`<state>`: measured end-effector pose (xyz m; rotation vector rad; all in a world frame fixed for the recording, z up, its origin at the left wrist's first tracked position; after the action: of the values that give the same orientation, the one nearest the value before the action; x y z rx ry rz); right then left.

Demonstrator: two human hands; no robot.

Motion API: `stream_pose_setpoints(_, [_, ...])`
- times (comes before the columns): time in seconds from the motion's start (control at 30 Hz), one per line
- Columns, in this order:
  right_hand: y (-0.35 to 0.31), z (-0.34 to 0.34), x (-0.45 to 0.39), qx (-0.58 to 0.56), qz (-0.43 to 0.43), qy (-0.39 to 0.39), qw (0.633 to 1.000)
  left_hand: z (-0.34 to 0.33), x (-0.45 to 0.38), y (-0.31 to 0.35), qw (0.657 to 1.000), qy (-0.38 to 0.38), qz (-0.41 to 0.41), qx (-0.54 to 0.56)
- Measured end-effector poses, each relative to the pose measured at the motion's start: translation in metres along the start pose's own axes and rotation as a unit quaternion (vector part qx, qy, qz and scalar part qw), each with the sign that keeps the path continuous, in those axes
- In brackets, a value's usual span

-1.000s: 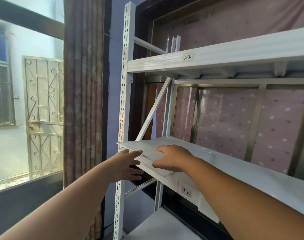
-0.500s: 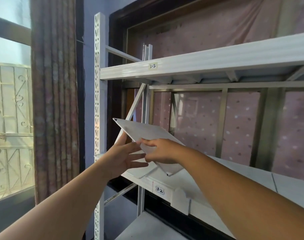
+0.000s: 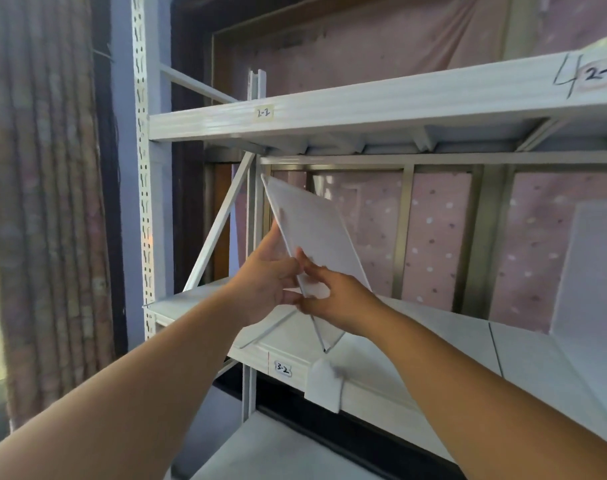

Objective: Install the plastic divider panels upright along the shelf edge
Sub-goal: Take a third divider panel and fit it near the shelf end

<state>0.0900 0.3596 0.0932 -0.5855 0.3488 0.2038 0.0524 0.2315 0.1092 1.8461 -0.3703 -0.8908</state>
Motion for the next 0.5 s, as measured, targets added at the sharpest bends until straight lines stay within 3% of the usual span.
stream_pose_setpoints(0.3, [0.015,-0.006,0.014,-0.017,0.02,0.084,0.996,-0.014,-0.011,-0.002,0.998,0.007,0.023,-0.059])
stream_pose_setpoints(0.5, [0.023,-0.009,0.02,-0.017,0.019,0.085,0.996,-0.019,-0.009,-0.01,0.997,0.001,0.023,-0.071])
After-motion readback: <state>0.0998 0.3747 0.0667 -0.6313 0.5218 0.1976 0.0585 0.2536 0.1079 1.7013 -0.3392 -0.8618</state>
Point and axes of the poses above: each hand's wrist, its own x-axis away from the middle knuckle, its own z-axis out of the back of the hand, y = z × x, the point moved 6 cm from there along -x, towards the middle knuckle, and after that the axes turned 8 degrees about x, right-handed, at the moved point
